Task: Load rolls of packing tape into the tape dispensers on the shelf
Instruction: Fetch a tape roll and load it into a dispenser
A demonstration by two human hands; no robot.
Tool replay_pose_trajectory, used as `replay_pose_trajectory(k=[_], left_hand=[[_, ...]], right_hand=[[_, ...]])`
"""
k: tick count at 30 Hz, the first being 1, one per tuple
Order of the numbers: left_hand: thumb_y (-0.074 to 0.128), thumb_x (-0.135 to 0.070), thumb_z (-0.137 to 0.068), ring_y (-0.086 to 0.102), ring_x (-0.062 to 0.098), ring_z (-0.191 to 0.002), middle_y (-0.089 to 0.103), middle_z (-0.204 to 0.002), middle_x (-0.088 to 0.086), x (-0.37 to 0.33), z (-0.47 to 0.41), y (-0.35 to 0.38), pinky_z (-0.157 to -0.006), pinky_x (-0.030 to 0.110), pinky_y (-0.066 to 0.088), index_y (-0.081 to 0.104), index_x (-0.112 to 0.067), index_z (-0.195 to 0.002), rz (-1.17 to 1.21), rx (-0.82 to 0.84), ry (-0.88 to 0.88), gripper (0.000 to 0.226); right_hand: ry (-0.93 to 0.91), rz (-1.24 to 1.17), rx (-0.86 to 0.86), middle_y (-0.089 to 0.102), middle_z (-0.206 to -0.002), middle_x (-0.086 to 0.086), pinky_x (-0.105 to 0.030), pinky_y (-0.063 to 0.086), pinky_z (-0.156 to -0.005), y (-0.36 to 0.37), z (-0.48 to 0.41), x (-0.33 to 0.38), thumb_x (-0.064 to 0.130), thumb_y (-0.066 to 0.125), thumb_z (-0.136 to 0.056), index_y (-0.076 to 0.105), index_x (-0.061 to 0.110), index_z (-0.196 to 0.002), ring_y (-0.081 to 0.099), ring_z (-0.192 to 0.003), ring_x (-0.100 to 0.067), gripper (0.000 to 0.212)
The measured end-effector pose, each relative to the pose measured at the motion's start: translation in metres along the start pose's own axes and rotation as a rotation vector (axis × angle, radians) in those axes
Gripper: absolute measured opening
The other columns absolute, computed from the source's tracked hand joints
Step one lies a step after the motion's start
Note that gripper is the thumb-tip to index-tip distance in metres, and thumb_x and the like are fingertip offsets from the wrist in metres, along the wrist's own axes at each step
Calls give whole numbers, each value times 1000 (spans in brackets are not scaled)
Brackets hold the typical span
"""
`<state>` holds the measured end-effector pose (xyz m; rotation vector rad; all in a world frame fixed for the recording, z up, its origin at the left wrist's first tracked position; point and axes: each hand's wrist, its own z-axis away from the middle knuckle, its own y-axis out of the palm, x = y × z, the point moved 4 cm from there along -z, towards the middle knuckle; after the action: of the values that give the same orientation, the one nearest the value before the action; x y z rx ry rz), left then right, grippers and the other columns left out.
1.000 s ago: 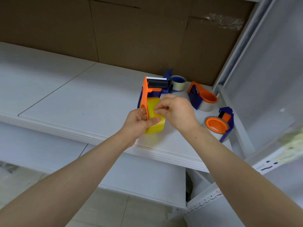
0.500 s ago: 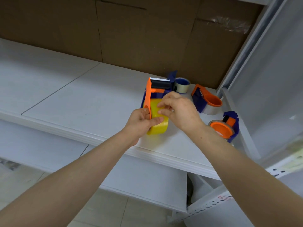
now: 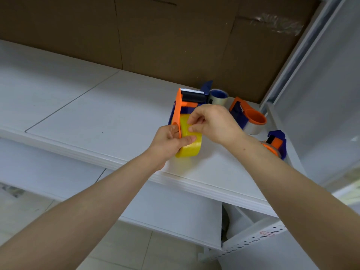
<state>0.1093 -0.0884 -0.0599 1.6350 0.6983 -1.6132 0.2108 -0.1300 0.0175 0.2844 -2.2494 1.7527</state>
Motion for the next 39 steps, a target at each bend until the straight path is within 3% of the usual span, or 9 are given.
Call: replay_pose_trajectory(k=[8, 12, 15, 21, 24, 27, 31, 35, 39], left_hand=[[69, -5, -80, 64, 1, -74, 67, -87, -8, -3, -1, 2, -54, 10, 49, 63, -22, -88, -34, 18, -1, 19], [69, -4, -80, 62, -10, -59, 66, -84, -10, -3, -3, 3, -50, 6, 43, 63, -18, -89, -69, 19, 10, 18], [69, -4, -80, 61, -5, -64, 66, -83, -10, -3, -5, 3, -50, 5, 41, 63, -15, -91, -85, 12, 9, 17], [70, -4, -79, 63, 9, -84, 68, -92, -4, -2, -5, 2, -72, 19, 48, 63, -7, -104, -94, 23, -6, 26], [70, -5, -79, 64, 11, -86, 68, -93, -5, -3, -5, 2, -75, 21, 50, 63, -13, -100, -79, 31, -12, 23], [69, -6, -80, 64, 11, -87, 68, -95, -5, -3, -5, 1, -72, 22, 51, 62, -13, -104, -69, 35, -19, 27], [69, -6, -80, 64, 13, -90, 68, -99, -2, -3, -5, 3, -79, 26, 52, 62, -13, -107, -74, 43, -20, 29], [69, -8, -81, 64, 7, -82, 67, -92, -8, -5, -5, 2, -58, 15, 49, 62, -15, -104, -73, 33, -36, 26], [68, -8, -81, 63, 5, -79, 67, -90, -8, -6, -4, 2, -52, 10, 46, 62, -14, -104, -92, 35, -43, 25]], right_hand=[[-135, 309, 190, 61, -104, -10, -34, 44, -76, -8, -11, 11, 17, 59, -86, 65, 6, -96, 58, -95, -25, 16], [-198, 525, 292, 51, -94, -6, -31, 37, -62, -8, -14, 18, 25, 58, -84, 59, 8, -93, 52, -88, -23, 19], [-241, 645, 278, 44, -89, -4, -28, 29, -50, -6, -13, 24, 22, 55, -82, 50, 11, -86, 48, -82, -24, 13], [-194, 594, 309, 54, -100, -9, -35, 40, -64, -5, -9, 15, 25, 58, -82, 52, 9, -92, 56, -93, -28, 20], [-206, 467, 281, 52, -97, -6, -36, 44, -71, -9, -6, 8, 21, 54, -86, 49, 11, -92, 56, -92, -25, 13], [-158, 230, 260, 57, -107, -1, -28, 45, -78, -17, -4, -2, 22, 59, -88, 55, 15, -118, 56, -93, -15, 31], [-232, 314, 223, 60, -113, -3, -26, 38, -75, -17, -3, -7, 23, 62, -86, 65, 15, -114, 57, -100, -19, 29], [-307, 514, 182, 58, -111, -2, -28, 33, -65, -15, 1, 0, 26, 49, -93, 62, 15, -107, 56, -103, -20, 22], [-296, 607, 213, 54, -111, -8, -35, 44, -65, -11, 4, 4, 26, 40, -95, 52, 8, -109, 57, -99, -25, 26]])
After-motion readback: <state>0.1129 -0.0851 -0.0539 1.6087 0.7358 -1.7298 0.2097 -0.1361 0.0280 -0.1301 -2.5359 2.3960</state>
